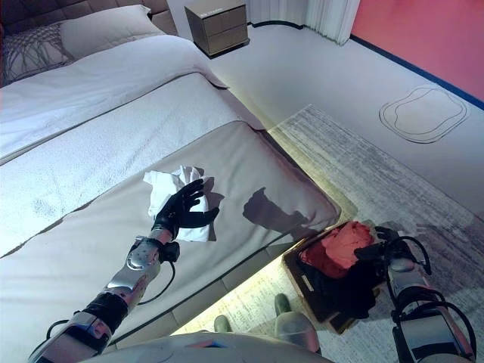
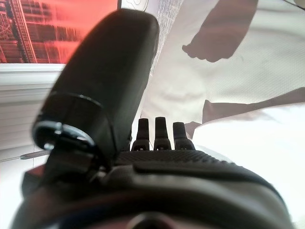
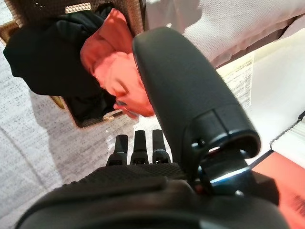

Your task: Pick up the clothes from the bed and place them into the basket

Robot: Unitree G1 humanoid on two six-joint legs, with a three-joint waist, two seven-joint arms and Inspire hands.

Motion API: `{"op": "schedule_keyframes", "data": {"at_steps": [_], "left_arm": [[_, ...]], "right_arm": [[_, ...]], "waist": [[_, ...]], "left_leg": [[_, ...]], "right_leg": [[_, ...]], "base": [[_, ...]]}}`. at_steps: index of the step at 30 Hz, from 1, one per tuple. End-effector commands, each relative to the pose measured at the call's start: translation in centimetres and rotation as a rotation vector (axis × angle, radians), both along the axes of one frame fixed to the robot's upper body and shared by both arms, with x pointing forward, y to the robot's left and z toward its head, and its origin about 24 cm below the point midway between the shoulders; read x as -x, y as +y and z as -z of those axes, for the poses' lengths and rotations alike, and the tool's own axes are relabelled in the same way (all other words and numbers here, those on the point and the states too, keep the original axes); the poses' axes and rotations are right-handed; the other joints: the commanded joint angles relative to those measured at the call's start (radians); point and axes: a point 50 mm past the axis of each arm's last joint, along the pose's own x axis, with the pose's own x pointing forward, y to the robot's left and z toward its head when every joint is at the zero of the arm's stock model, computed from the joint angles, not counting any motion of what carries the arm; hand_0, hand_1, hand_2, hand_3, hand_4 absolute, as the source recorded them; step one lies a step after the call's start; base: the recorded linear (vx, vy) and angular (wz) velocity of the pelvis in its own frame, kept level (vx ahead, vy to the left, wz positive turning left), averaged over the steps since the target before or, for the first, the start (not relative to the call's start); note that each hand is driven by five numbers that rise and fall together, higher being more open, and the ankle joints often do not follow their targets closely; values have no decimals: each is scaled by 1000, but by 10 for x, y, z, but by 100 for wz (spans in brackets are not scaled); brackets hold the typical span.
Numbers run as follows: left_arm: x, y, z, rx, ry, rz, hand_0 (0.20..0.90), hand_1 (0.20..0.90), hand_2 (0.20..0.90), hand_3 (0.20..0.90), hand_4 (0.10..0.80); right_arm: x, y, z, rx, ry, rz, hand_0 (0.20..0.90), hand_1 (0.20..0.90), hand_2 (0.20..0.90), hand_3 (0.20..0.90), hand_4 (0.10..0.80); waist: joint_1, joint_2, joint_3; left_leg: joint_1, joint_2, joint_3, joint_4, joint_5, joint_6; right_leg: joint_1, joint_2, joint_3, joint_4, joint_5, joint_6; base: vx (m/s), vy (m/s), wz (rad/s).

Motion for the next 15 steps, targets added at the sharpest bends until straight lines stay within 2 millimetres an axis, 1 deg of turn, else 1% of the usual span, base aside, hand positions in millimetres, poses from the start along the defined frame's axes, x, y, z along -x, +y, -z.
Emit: {"op": "schedule_keyframes", "data": {"at_steps": [1,4,6,7,9,10,12,13,14,15], "left_arm": [[-24,-6,-33,-8,-197,51,900,900,900,900,800],[-24,-5,-34,-10,-199,44,900,900,900,900,800],[-24,-5,-34,-10,-199,37,900,900,900,900,800],[-25,-4,-35,-9,-201,31,900,900,900,900,800],[-25,-3,-36,-8,-201,17,900,900,900,900,800],[-25,-3,-36,-6,-202,6,900,900,900,900,800],[-25,-3,-36,-4,-204,-2,900,900,900,900,800],[-24,-1,-36,-1,-206,-17,900,900,900,900,800],[-23,1,-35,0,-206,-37,900,900,900,900,800],[-22,2,-35,2,-209,-48,900,900,900,900,800]], "right_arm": [[-20,-9,-21,115,-54,10,900,900,900,900,800],[-23,-11,-26,171,-64,11,900,900,900,900,800],[-29,-12,-34,214,-85,8,900,900,900,900,800],[-35,-13,-42,251,-102,8,900,900,900,900,800],[-48,-14,-60,349,-143,-5,900,900,900,900,800],[-58,-12,-74,389,-192,-14,900,900,900,900,800],[-67,-7,-86,420,-241,-22,900,900,900,900,800],[-80,1,-105,453,-326,-37,900,900,900,900,800],[-95,13,-132,494,-433,-77,900,900,900,900,800],[-100,18,-143,515,-480,-97,900,900,900,900,800]], "waist": [[16,-33,-63],[18,-36,-62],[21,-36,-60],[22,-35,-59],[24,-35,-57],[25,-35,-55],[25,-34,-53],[27,-33,-50],[30,-33,-50],[32,-33,-49]], "left_leg": [[0,20,-2,48,-128,14],[4,21,-7,43,-125,14],[4,21,-12,42,-123,12],[4,21,-16,40,-120,12],[5,22,-24,35,-117,10],[6,22,-30,32,-114,9],[6,21,-37,28,-111,8],[5,21,-45,24,-108,6],[3,19,-56,17,-103,4],[1,19,-61,16,-101,3]], "right_leg": [[-57,-38,3,54,-19,53],[-52,-38,1,51,-19,53],[-50,-38,-1,51,-19,52],[-48,-38,-3,51,-19,51],[-44,-37,-6,49,-19,49],[-41,-36,-8,49,-20,47],[-39,-36,-10,48,-21,46],[-36,-36,-13,49,-23,43],[-34,-36,-20,48,-26,40],[-32,-37,-24,48,-28,39]], "base": [[0,0,0],[0,0,0],[0,0,0],[0,0,0],[2,0,5],[3,1,6],[2,4,6],[2,16,9],[4,21,10],[7,25,16]]}}
